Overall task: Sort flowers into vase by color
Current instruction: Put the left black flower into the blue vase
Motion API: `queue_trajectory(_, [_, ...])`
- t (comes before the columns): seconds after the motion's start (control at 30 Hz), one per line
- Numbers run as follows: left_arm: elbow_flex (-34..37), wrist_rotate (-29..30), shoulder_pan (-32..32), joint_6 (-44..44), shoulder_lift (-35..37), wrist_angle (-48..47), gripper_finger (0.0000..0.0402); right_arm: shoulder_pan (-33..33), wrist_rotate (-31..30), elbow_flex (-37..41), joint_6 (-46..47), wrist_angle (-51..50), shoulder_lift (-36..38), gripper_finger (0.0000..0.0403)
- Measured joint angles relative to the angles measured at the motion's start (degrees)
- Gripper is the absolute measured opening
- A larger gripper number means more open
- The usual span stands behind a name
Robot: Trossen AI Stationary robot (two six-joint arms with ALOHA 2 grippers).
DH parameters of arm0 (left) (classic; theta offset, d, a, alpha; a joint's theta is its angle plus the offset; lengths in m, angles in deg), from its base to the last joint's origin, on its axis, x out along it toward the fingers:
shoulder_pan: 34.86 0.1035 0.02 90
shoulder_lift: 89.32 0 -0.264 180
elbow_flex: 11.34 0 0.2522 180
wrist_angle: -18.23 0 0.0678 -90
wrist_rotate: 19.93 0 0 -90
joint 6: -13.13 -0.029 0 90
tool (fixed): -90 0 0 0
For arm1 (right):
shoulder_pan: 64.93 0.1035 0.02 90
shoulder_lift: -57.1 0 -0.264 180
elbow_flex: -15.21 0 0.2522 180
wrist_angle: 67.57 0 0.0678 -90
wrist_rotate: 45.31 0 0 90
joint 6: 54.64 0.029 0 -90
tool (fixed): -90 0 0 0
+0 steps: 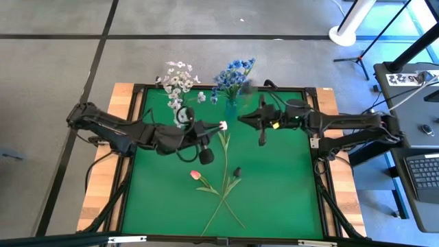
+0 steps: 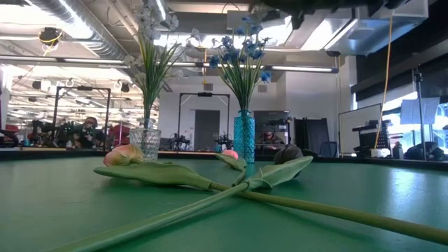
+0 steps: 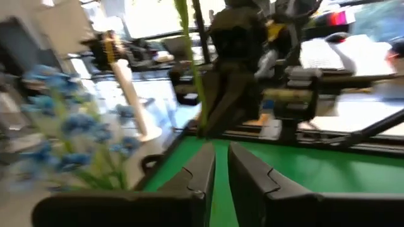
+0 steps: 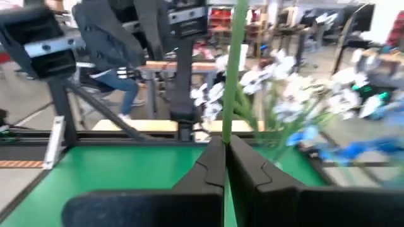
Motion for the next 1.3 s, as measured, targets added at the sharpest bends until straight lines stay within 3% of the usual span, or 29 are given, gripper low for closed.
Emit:
queue_trajectory(0.2, [-0.03,6.05,-4.09,2.01,1.61,-4.73,0.0064,-1.71,-5.98,-0.02,-2.40,-6.92,4.35,0.0002])
queue_trajectory(0.4, [-0.04,6.55,-5.56,16.42,2.75,-20.68,0.0063,-7.08,-6.00,0.28,-2.40,-11.07,5.30,0.0001])
queue_trajectory(0.5, [0.02,5.10,-6.10,24.37,2.75,-28.80,0.0052,-9.76,-4.48,3.82,-1.76,-7.30,5.31,0.0001])
queue_trajectory(0.67, [4.37,3.84,-8.66,29.54,3.62,-28.73,0.0017,-14.51,-0.88,13.32,2.63,3.88,5.80,0.0001])
queue_trajectory(0.8, [11.37,4.07,-10.32,30.29,6.87,-19.96,0.0003,-17.54,2.06,22.27,6.26,19.96,5.77,0.0000])
queue_trajectory(0.93, [21.67,2.52,-10.90,29.62,10.58,-6.78,0.0001,-18.38,0.26,27.72,6.70,34.12,4.77,0.0000])
queue_trajectory(1.13, [36.98,-3.65,-8.57,28.36,13.83,17.04,0.0001,-18.36,-0.86,26.34,2.70,36.58,0.94,0.0000])
queue_trajectory(1.3, [43.59,-5.60,-6.09,28.54,13.98,27.57,0.0000,-18.36,-1.52,22.39,-0.29,36.68,-3.69,0.0000])
